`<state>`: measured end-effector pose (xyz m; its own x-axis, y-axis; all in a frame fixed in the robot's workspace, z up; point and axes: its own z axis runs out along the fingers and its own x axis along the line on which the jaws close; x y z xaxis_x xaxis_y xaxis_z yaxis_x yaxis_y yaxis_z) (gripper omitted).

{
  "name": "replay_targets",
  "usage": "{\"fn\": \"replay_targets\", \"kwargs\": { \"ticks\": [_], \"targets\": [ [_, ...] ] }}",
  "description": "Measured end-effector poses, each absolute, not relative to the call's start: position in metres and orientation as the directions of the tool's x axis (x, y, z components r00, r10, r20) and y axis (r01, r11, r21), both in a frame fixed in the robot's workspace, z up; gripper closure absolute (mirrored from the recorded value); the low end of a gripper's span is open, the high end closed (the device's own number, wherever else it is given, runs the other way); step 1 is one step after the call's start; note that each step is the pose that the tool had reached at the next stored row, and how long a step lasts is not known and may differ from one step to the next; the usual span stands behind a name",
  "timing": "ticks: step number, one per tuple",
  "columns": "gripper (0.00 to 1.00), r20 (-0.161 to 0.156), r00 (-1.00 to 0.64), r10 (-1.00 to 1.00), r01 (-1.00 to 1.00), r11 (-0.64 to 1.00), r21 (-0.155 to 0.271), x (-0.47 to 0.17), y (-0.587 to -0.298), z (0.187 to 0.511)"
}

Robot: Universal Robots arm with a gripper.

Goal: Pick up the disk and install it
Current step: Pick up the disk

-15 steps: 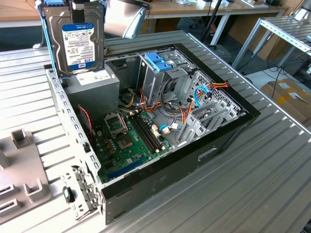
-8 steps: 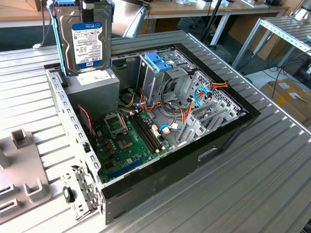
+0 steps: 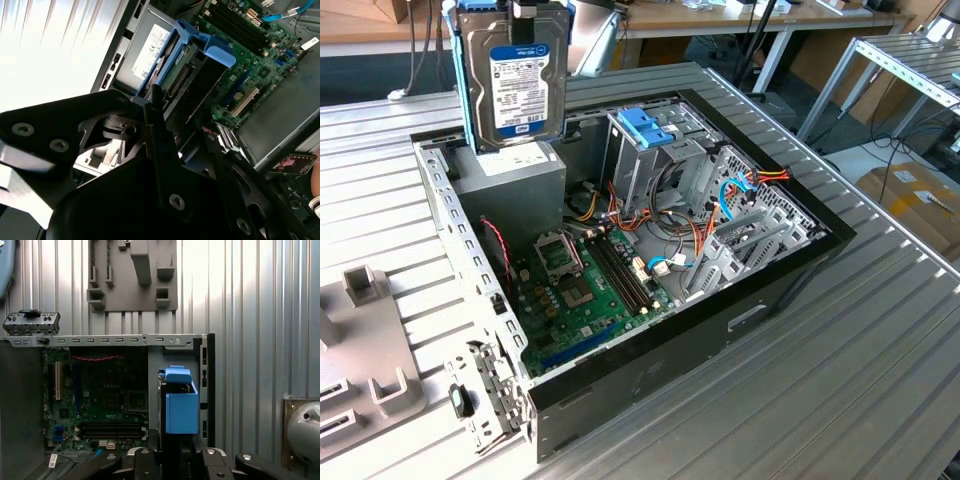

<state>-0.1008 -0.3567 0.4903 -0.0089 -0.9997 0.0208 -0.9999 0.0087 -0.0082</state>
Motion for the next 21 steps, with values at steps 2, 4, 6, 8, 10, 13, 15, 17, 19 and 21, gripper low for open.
{"fn": "replay_targets", "kwargs": {
  "ticks": [2, 4, 6, 8, 10, 13, 15, 17, 19, 21],
  "targets": [
    [0.65, 0.021, -0.009, -1.0, -1.0, 0.009, -0.008, -0.096, -0.357, 0.49],
    [0.65, 0.021, -0.009, -1.0, -1.0, 0.009, -0.008, -0.091, -0.357, 0.49],
    [0.65, 0.021, -0.009, -1.0, -1.0, 0.009, -0.008, -0.085, -0.356, 0.49],
    [0.65, 0.021, -0.009, -1.0, -1.0, 0.009, -0.008, -0.077, -0.356, 0.49],
    [0.65, 0.021, -0.009, -1.0, -1.0, 0.009, -0.008, -0.067, -0.356, 0.49],
    [0.65, 0.021, -0.009, -1.0, -1.0, 0.009, -0.008, -0.055, -0.356, 0.49],
    [0.65, 0.021, -0.009, -1.0, -1.0, 0.009, -0.008, -0.049, -0.355, 0.49],
    [0.65, 0.021, -0.009, -1.0, -1.0, 0.009, -0.008, -0.043, -0.355, 0.49],
    [0.65, 0.021, -0.009, -1.0, -1.0, 0.009, -0.008, -0.038, -0.355, 0.49],
    [0.65, 0.021, -0.009, -1.0, -1.0, 0.009, -0.008, -0.033, -0.355, 0.49]
  ]
}}
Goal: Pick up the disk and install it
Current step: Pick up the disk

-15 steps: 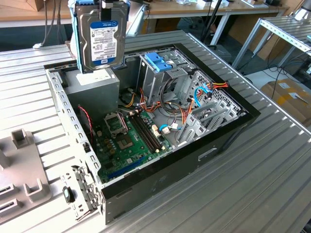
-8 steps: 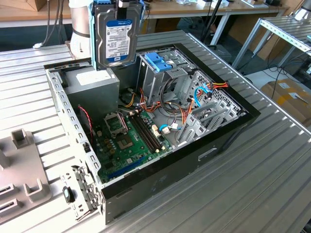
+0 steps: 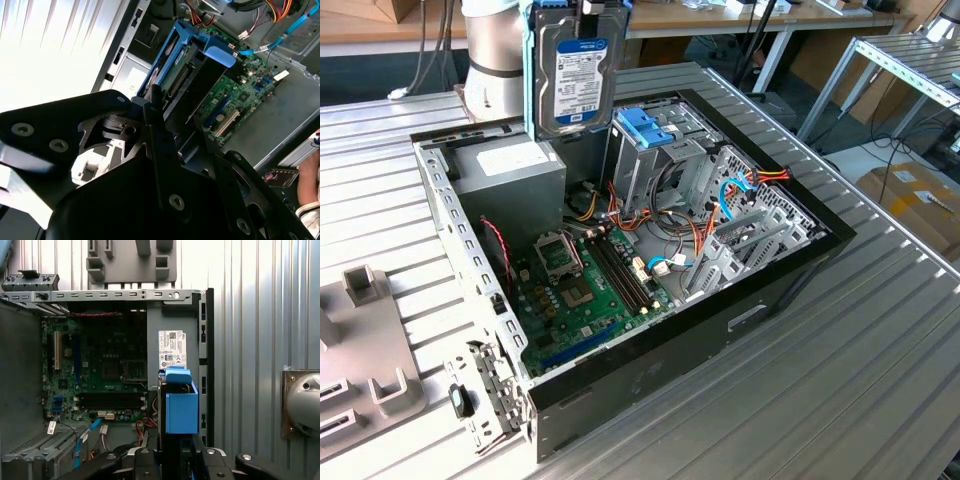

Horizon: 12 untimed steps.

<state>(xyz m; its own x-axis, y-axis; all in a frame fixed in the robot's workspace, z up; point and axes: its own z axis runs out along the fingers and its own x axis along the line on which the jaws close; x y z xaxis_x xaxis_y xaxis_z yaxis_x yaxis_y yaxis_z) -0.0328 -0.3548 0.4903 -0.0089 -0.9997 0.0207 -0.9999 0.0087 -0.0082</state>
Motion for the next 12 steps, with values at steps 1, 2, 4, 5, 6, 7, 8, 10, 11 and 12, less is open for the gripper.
{"fn": "replay_targets", "kwargs": {
  "ticks": [1, 2, 4, 5, 6, 7, 8, 10, 11, 12],
  "targets": [
    [0.65, 0.021, -0.009, -1.0, -1.0, 0.009, -0.008, -0.031, -0.355, 0.49],
    [0.65, 0.021, -0.009, -1.0, -1.0, 0.009, -0.008, -0.027, -0.354, 0.49],
    [0.65, 0.021, -0.009, -1.0, -1.0, 0.009, -0.008, -0.023, -0.354, 0.49],
    [0.65, 0.021, -0.009, -1.0, -1.0, 0.009, -0.008, -0.02, -0.354, 0.49],
    [0.65, 0.021, -0.009, -1.0, -1.0, 0.009, -0.008, -0.018, -0.354, 0.49],
    [0.65, 0.021, -0.009, -1.0, -1.0, 0.009, -0.008, -0.015, -0.354, 0.49],
    [0.65, 0.021, -0.009, -1.0, -1.0, 0.009, -0.008, -0.012, -0.354, 0.49],
    [0.65, 0.021, -0.009, -1.0, -1.0, 0.009, -0.008, -0.007, -0.353, 0.49],
    [0.65, 0.021, -0.009, -1.0, -1.0, 0.009, -0.008, -0.005, -0.353, 0.49],
    [0.65, 0.021, -0.009, -1.0, -1.0, 0.009, -0.008, -0.001, -0.353, 0.49]
  ]
}}
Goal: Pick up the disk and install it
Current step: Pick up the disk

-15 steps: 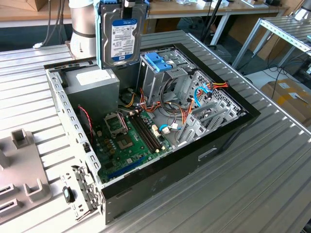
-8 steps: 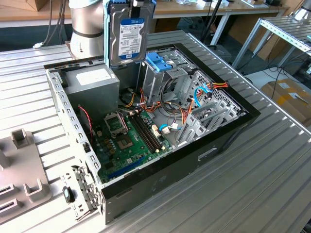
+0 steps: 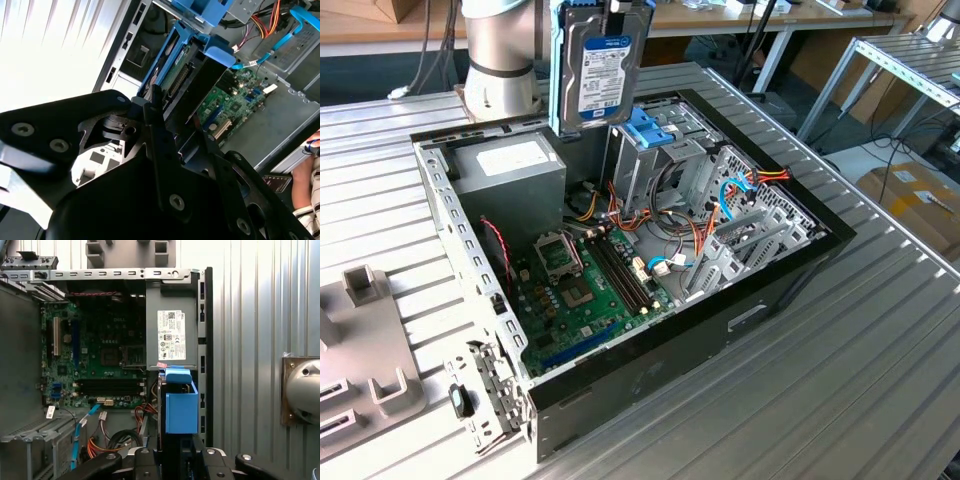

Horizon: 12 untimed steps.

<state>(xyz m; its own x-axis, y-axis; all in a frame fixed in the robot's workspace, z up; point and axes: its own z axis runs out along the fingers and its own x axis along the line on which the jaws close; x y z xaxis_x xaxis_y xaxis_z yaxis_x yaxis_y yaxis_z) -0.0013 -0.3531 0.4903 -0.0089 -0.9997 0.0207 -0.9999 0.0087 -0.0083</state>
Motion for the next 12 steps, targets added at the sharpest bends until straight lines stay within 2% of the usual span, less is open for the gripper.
{"fn": "replay_targets", "kwargs": {
  "ticks": [12],
  "targets": [
    [0.65, 0.021, -0.009, -1.0, -1.0, 0.009, -0.008, 0.032, -0.351, 0.49]
  ]
}}
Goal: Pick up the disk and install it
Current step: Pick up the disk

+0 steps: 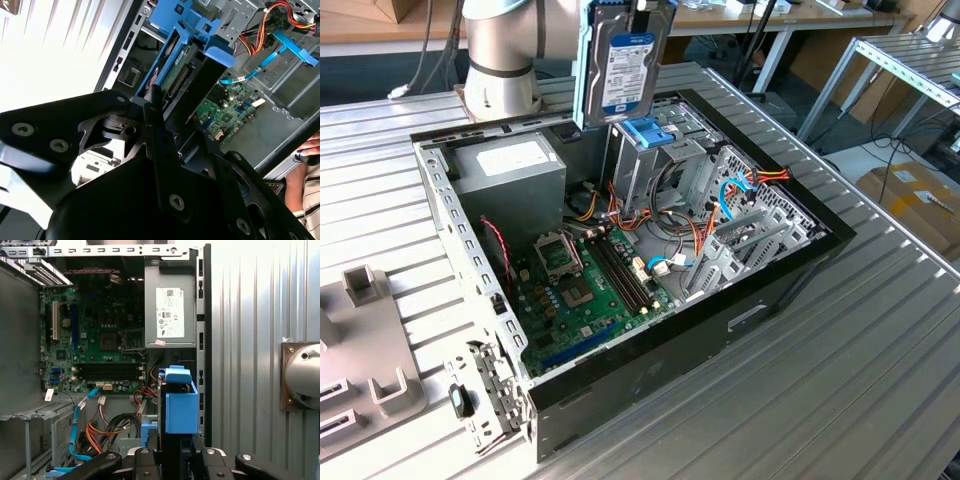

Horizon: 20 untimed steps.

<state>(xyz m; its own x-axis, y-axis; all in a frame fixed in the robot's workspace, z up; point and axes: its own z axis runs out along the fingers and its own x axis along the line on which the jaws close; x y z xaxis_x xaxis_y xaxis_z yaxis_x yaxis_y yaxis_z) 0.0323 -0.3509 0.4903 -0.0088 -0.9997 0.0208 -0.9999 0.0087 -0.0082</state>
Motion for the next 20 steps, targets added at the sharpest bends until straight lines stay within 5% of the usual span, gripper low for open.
{"fn": "replay_targets", "kwargs": {
  "ticks": [20],
  "targets": [
    [0.65, 0.021, -0.009, -1.0, -1.0, 0.009, -0.008, 0.101, -0.348, 0.49]
  ]
}}
